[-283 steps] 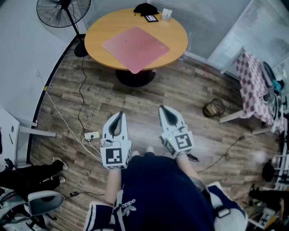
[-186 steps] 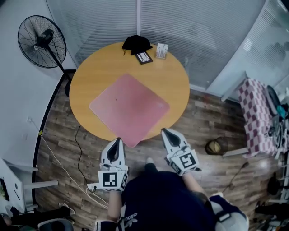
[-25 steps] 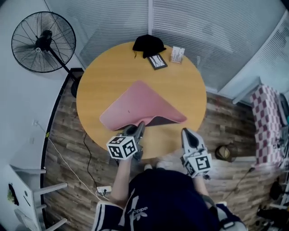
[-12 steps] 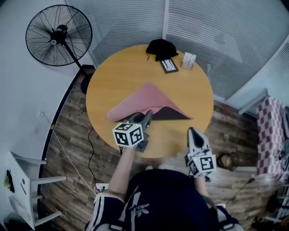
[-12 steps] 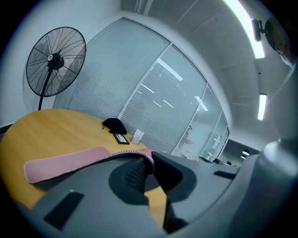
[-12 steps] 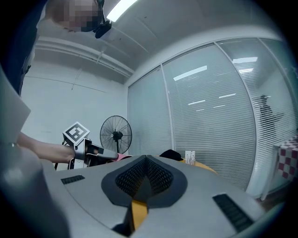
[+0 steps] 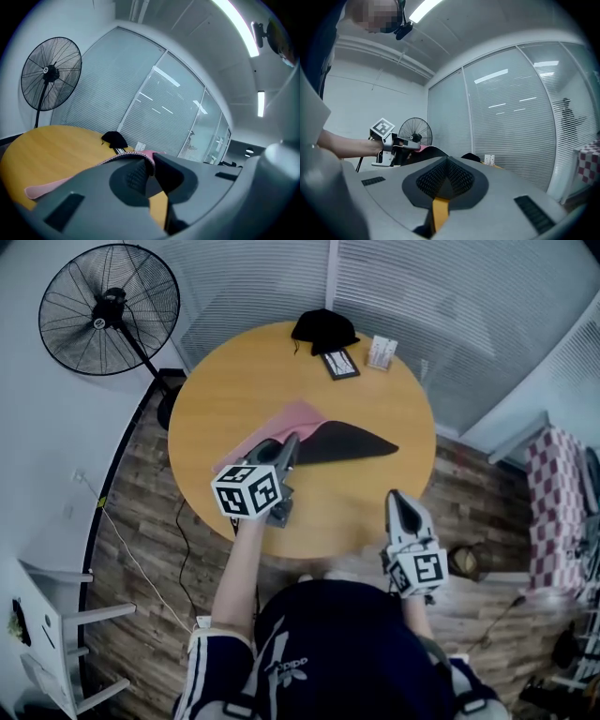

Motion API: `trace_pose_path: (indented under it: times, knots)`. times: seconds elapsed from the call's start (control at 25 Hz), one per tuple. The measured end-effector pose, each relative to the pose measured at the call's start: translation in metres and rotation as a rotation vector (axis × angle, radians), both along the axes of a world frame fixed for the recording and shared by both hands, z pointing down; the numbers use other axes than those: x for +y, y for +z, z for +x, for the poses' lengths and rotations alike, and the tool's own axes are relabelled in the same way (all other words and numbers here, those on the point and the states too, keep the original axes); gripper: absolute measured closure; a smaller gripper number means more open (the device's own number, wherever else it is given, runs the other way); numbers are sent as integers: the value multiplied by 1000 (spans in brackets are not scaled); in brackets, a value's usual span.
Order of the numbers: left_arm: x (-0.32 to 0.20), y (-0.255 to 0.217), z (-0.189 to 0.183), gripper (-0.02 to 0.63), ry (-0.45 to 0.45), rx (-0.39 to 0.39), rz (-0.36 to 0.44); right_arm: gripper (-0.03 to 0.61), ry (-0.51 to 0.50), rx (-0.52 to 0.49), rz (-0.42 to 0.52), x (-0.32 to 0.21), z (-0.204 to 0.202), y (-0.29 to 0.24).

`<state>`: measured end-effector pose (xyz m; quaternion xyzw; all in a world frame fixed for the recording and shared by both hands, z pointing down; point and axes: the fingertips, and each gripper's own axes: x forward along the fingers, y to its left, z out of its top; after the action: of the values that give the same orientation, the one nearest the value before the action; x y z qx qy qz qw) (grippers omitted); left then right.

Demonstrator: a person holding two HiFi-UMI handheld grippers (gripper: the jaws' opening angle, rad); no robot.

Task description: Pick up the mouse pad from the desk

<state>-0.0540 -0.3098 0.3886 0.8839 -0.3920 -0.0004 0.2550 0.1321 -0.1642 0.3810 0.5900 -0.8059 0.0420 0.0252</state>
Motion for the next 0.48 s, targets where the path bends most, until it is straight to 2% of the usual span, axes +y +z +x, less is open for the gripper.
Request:
trace_pose_path:
  times: [0.24, 0.48]
  knots:
    - [-11, -22, -1, 594, 10, -13, 41, 577, 13, 24, 24, -1, 5, -8]
    - [-18, -44, -6, 594, 3, -11, 79, 577, 35, -11, 58, 1, 10, -22]
